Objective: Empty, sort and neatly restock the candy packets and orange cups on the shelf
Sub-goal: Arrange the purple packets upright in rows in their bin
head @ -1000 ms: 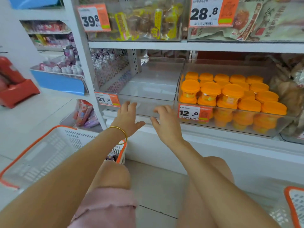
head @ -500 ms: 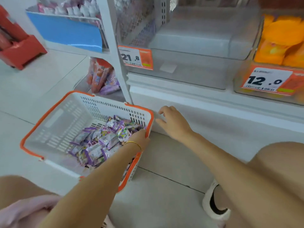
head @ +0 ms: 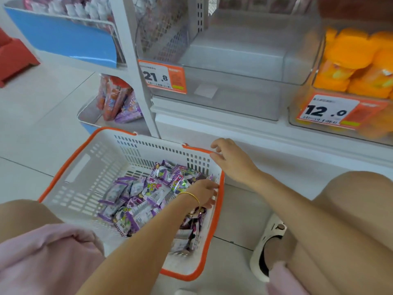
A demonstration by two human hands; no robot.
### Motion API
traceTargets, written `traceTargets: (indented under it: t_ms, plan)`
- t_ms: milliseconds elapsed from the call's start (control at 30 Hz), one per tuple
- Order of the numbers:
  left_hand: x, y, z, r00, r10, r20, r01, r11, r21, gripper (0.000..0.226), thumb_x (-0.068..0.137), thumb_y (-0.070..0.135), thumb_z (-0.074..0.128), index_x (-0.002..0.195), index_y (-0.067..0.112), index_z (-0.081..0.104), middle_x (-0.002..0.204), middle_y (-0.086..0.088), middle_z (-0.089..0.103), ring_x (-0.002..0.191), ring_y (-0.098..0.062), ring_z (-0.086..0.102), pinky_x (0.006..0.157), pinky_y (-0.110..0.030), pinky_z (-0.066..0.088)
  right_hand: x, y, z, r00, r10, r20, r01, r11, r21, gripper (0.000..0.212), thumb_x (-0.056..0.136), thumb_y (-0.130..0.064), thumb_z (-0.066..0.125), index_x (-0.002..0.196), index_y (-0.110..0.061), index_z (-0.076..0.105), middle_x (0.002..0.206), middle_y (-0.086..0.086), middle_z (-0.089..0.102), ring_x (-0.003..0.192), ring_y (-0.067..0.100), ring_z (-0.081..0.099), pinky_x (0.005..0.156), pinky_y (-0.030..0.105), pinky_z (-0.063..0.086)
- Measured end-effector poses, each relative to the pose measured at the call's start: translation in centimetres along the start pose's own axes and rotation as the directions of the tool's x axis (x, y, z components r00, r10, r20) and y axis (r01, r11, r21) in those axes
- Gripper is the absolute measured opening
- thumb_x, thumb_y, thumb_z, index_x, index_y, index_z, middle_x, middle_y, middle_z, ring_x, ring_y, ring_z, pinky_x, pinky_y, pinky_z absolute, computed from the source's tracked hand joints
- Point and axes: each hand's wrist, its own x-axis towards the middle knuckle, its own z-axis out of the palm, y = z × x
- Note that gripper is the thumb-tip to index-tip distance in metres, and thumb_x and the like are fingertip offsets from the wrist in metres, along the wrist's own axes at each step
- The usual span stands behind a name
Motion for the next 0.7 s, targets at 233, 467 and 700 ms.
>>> traceTargets:
  t_ms: [233, 467, 700]
  plan:
    - [-2.0, 1.2, 7.7, 0.983, 0.078, 0.169, -0.055, 0.990, -0.133, 0.046, 0.097, -0.003, 0.034, 0.140, 0.014, 0.037, 0.125, -0.006, 0.055, 0.076, -0.006, 0.057, 0.060, -0.018, 0.047, -2.1, 2.0, -0.7, 1.000, 0.021, -0.022, -0.020, 0.998, 0.061, 0.031, 0.099, -0.027, 0.044, 0.124, -0.009, 0.050, 0.122, 0.011, 0.052, 0.104, 0.023, 0.056, 0.090, 0.035, 0.045]
    - [-5.0, 2.8, -2.8, 0.919, 0.328, -0.218, -0.238, 0.904, 0.354, 0.035, 0.095, 0.009, 0.046, 0.130, 0.014, 0.052, 0.124, -0.003, 0.058, 0.100, -0.025, 0.061, 0.082, -0.032, 0.053, -1.4, 5.2, 2.6, 0.987, 0.130, 0.092, -0.121, 0.988, -0.101, 0.034, 0.094, -0.028, 0.055, 0.123, -0.008, 0.052, 0.117, 0.009, 0.059, 0.093, 0.020, 0.059, 0.074, 0.028, 0.048]
    - [-5.3, 1.9, -7.8, 0.907, 0.328, -0.264, -0.188, 0.876, 0.444, 0.028, 0.094, 0.012, 0.051, 0.121, 0.012, 0.058, 0.119, -0.005, 0.058, 0.099, -0.017, 0.055, 0.086, -0.029, 0.047, -1.3, 9.3, 11.3, 0.852, 0.304, 0.426, -0.285, 0.952, -0.109, 0.106, 0.075, -0.038, 0.077, 0.153, -0.017, 0.007, 0.159, 0.006, 0.015, 0.141, 0.024, 0.027, 0.112, 0.042, 0.032]
